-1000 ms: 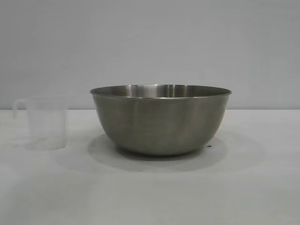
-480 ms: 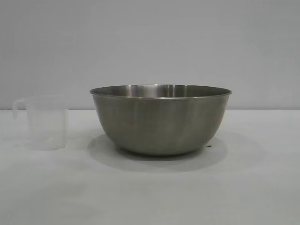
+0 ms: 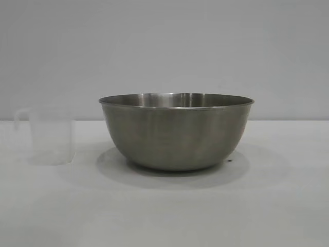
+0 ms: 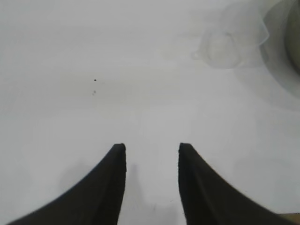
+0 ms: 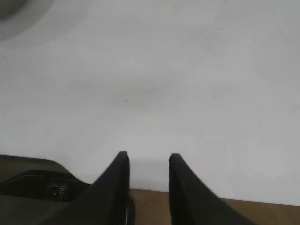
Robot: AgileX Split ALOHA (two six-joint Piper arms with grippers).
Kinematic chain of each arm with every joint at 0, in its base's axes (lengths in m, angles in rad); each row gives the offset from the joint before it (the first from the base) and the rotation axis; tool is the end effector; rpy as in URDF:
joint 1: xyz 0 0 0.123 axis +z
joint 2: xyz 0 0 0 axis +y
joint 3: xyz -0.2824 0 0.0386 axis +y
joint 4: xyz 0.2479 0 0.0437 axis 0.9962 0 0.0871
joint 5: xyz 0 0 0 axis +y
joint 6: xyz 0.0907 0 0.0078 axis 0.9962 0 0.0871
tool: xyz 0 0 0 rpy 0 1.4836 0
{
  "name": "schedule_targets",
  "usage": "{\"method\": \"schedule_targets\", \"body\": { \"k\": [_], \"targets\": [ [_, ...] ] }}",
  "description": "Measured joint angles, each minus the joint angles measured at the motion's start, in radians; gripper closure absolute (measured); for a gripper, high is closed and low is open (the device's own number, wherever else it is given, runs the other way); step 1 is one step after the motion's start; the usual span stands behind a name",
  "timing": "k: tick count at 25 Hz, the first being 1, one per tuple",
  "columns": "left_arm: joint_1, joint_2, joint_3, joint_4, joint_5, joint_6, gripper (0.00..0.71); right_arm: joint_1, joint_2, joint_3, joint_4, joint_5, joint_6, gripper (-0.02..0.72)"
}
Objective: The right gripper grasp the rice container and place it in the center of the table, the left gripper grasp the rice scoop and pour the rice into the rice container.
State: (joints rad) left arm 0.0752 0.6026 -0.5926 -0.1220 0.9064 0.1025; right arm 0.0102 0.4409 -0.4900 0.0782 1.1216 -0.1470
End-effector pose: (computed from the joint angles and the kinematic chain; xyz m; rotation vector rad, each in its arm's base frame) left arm 0.0993 -0.0013 0.2894 -0.0127 2.3924 -0.0669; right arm 0.0566 0.0070 0.2585 -0.1842 2.5453 0.0502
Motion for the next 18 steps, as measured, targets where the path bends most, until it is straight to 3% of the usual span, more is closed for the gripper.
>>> {"method": "schedule_targets", "body": {
  "k": [11, 18],
  "targets": [
    [0.000, -0.235, 0.053, -0.001, 0.157, 0.000, 0.484, 0.000, 0.000, 0.000, 0.000, 0.000, 0.000, 0.496],
    [0.000, -0.343, 0.100, -0.001, 0.193, -0.002, 0.484, 0.000, 0.000, 0.000, 0.000, 0.000, 0.000, 0.496]
  ]
}}
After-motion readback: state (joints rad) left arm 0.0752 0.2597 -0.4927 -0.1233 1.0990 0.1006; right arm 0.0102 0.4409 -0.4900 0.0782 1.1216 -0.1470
